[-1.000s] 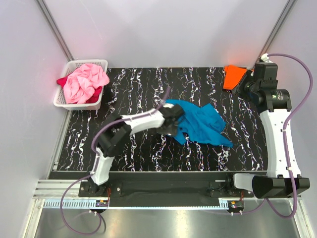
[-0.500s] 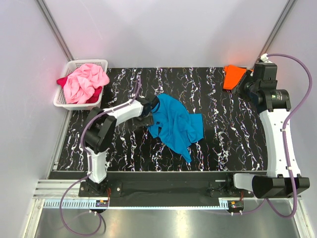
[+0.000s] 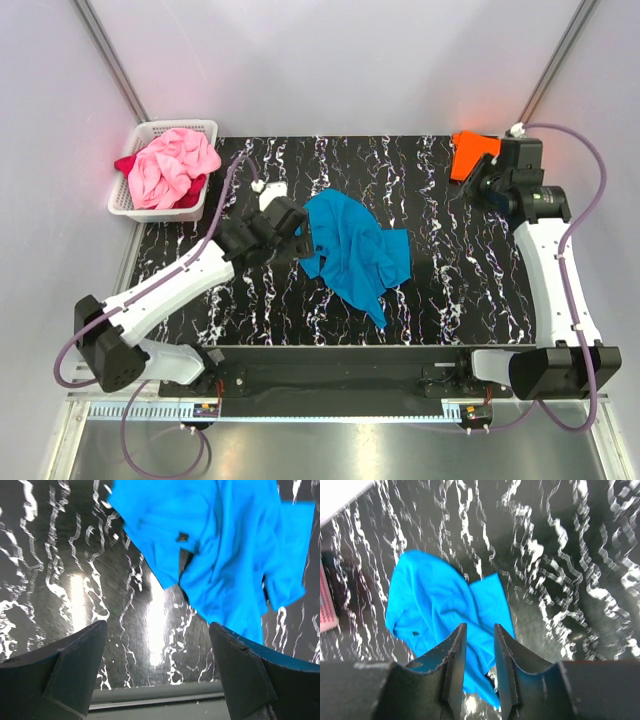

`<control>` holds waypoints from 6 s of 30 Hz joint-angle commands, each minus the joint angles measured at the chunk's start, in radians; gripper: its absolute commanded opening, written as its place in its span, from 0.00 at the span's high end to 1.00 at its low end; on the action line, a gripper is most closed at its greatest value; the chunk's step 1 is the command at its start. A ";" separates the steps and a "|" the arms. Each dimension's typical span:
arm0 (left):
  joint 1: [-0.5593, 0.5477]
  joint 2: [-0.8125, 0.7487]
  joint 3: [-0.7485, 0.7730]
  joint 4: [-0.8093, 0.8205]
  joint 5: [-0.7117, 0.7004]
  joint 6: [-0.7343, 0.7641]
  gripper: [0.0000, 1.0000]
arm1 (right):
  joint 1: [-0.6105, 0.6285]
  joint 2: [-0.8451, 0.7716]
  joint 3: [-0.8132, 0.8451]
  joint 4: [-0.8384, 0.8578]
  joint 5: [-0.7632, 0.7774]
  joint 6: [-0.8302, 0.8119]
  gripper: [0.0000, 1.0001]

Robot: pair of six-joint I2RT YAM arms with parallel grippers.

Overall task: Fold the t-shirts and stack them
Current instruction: Flatten the tshirt out

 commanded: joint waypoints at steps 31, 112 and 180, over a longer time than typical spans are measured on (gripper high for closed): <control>-0.144 0.457 -0.134 0.545 0.327 -0.019 0.36 | 0.467 -0.147 -0.796 0.350 -0.088 0.216 0.61; 0.621 -0.008 -0.375 0.351 0.344 -0.107 0.36 | 0.950 0.758 0.056 0.443 0.097 -0.111 0.66; 0.663 0.034 -0.412 0.448 0.566 -0.027 0.37 | 0.984 0.504 0.534 0.020 0.823 -0.315 1.00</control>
